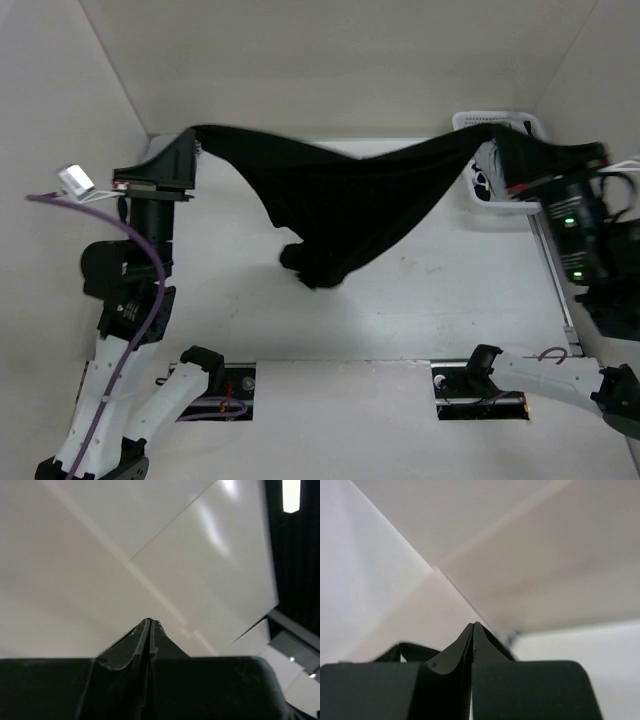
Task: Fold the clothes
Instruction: Flatten the tank top out
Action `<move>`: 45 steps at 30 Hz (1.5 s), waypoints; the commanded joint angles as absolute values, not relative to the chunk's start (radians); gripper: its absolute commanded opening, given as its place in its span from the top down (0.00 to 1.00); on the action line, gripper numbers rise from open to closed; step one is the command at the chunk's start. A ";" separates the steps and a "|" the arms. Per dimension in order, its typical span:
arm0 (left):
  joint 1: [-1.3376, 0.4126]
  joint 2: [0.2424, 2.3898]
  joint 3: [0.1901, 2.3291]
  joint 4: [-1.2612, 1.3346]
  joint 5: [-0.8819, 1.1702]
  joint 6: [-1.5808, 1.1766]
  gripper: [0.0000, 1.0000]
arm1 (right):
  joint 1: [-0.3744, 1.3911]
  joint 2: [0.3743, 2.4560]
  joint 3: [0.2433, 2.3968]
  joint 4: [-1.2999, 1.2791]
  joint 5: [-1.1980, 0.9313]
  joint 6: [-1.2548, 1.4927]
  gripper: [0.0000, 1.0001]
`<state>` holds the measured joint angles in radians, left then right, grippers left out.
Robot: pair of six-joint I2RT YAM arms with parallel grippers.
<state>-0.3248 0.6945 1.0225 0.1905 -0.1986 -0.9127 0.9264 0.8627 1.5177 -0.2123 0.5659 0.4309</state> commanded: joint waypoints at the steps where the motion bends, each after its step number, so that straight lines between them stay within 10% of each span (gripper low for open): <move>1: -0.357 0.730 1.254 0.296 -0.238 -0.783 0.99 | 0.979 0.971 1.768 -0.264 0.678 0.157 1.00; 8: -0.352 0.771 1.361 0.298 -0.278 -0.703 0.99 | 1.042 1.120 2.017 -0.253 0.710 0.000 1.00; 18: -0.234 1.037 1.161 0.328 -0.325 -0.747 0.98 | 0.518 1.402 1.887 -0.276 0.236 0.344 1.00; 33: -0.077 1.282 1.552 0.262 -0.163 -0.792 0.99 | 0.374 1.787 2.623 -0.451 0.143 0.368 0.99; 38: -0.074 1.224 1.516 0.261 -0.164 -0.787 0.98 | 0.370 1.691 2.522 -0.448 0.132 0.354 0.99; 45: -0.108 1.054 1.202 0.272 -0.228 -0.802 0.98 | 0.358 1.312 1.770 -0.269 0.150 0.357 0.99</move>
<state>-0.0898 1.1023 1.3342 0.2676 -0.1898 -0.7990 0.3611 1.4029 2.0491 -0.3496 0.1425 0.3618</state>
